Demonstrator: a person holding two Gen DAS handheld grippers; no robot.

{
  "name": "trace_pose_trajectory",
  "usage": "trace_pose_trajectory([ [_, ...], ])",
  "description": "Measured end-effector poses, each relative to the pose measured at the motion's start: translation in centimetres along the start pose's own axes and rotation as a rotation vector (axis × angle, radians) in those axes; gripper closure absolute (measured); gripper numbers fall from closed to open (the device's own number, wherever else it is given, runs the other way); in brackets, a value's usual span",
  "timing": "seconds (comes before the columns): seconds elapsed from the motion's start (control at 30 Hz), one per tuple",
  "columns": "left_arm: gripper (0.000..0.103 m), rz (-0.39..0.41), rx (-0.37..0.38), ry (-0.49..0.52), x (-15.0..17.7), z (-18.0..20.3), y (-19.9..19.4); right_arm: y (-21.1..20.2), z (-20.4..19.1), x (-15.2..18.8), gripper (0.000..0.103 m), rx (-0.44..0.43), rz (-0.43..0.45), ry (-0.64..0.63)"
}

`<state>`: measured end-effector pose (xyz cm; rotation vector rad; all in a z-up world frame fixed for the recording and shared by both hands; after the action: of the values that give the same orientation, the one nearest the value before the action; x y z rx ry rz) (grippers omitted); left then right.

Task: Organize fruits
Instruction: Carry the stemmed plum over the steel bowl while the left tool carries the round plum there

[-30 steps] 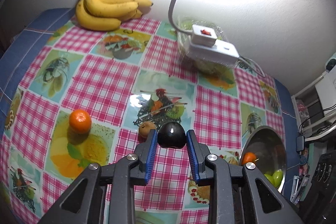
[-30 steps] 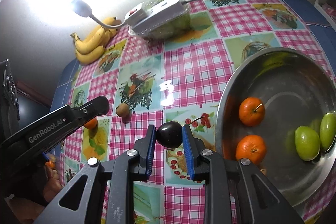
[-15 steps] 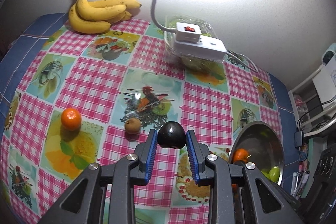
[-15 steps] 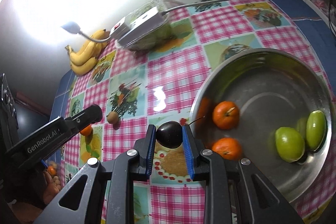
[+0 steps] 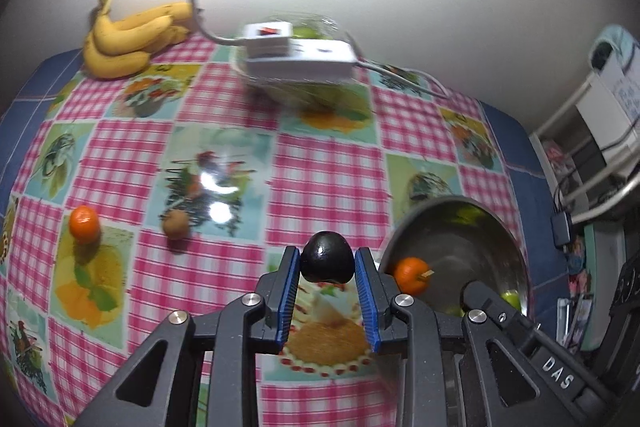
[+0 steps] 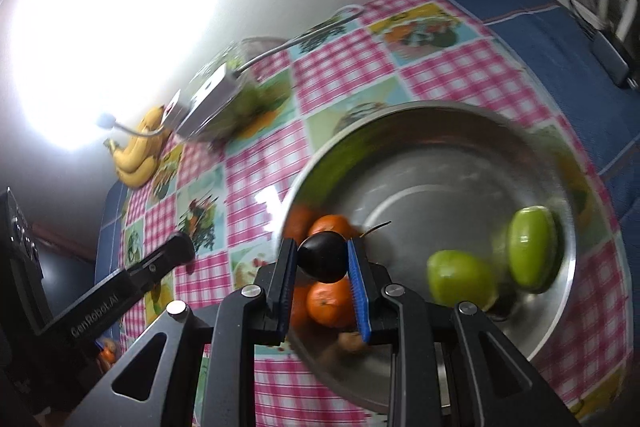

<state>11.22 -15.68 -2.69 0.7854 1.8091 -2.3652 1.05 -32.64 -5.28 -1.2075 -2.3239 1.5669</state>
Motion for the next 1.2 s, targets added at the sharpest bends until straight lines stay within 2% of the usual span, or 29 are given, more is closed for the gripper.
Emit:
trace_pose_trajectory([
  [0.5,0.073,-0.049,0.057,0.142,2.1,7.8,2.4,-2.8,6.6,-1.1,0.076,0.069,0.063,0.107],
  [0.93,0.073,-0.082,0.07,0.164,2.9,9.6,4.6,-2.0,6.4,-1.4,0.076,0.14,0.104,0.042],
  [1.2,0.073,-0.109,0.074,0.16,3.3,9.9,5.8,-1.1,6.5,-1.5,0.076,0.164,0.099,0.03],
])
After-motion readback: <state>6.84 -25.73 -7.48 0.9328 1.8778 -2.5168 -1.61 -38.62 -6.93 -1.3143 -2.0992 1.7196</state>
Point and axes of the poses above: each gripper's, at about its wrist camera, not at the fingertips, and y roughly the way its jaws point, z to its right, x to its underside, the point moved 2 cm from there along y, roughly the way its jaws point, and after that the axes turned 3 degrees about -z, right-handed, at the moved point
